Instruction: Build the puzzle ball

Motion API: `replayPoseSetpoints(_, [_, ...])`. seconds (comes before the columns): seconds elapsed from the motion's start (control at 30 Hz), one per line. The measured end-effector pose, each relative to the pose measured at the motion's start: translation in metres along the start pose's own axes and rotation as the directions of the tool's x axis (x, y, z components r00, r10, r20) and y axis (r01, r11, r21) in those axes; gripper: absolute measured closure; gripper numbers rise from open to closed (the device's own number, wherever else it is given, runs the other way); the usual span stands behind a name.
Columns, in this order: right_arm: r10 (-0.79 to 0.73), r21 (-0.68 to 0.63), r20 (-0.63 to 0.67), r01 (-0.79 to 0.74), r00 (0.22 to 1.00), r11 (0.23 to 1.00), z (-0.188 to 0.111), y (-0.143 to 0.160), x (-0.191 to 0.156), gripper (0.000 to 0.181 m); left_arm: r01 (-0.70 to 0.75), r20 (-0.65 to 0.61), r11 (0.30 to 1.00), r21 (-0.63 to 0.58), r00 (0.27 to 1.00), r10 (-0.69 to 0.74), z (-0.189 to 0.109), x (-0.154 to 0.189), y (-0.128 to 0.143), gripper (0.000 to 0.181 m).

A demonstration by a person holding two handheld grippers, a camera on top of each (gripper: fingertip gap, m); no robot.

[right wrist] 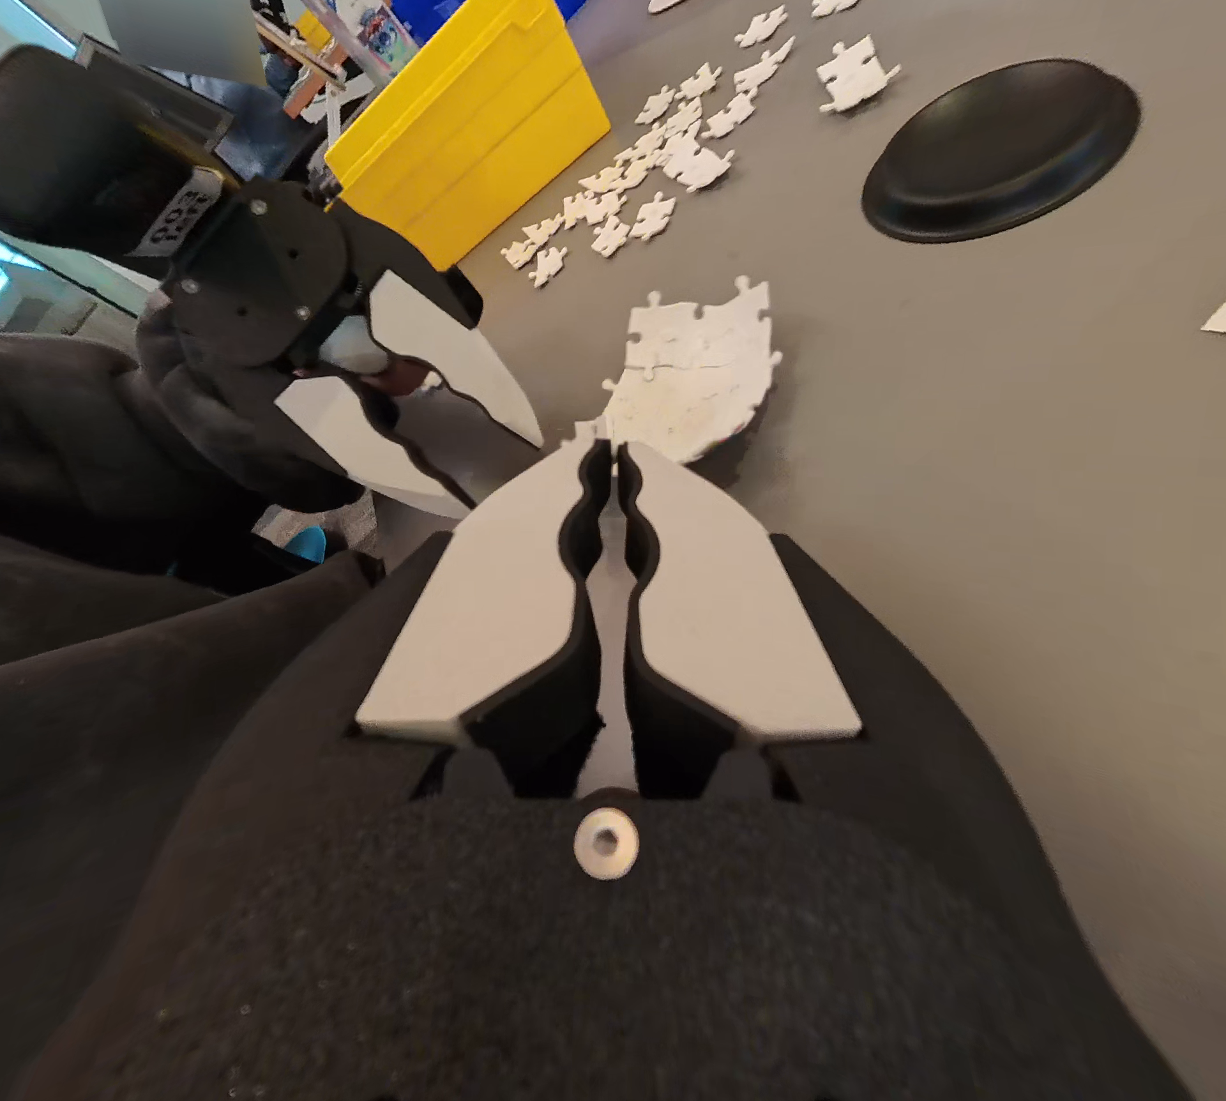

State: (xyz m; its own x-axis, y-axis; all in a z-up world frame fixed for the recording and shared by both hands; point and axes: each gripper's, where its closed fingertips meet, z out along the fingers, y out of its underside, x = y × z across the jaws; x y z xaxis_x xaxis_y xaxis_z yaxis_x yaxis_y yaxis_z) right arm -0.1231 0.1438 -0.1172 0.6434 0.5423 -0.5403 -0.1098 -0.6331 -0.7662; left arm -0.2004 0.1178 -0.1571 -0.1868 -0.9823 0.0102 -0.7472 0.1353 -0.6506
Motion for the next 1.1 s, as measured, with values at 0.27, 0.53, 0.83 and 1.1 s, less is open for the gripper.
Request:
replayPoseSetpoints(0.27, [0.009, 0.004, -0.025, -0.009, 1.000, 1.000, -0.004, 0.000, 0.008, 0.179, 0.024, 0.069, 1.000, 0.014, 0.997, -0.025, -0.003, -0.017, 0.001, 0.146])
replayPoseSetpoints(0.53, [0.107, -0.041, -0.029, -0.108, 0.994, 0.993, -0.005, 0.010, 0.018, 0.179, 0.045, 0.068, 0.999, 0.021, 0.997, -0.046, 0.002, -0.024, -0.002, 0.138])
replayPoseSetpoints(0.83, [0.111, -0.056, -0.106, -0.118, 0.988, 0.991, 0.003, 0.015, 0.046, 0.179, 0.060, 0.051, 0.998, -0.015, 0.997, -0.059, 0.015, -0.025, 0.012, 0.138])
replayPoseSetpoints(1.1, [0.104, -0.043, -0.033, -0.106, 0.994, 0.993, 0.014, 0.008, 0.036, 0.179, 0.063, 0.049, 0.998, -0.025, 0.997, -0.062, 0.013, -0.024, 0.018, 0.139])
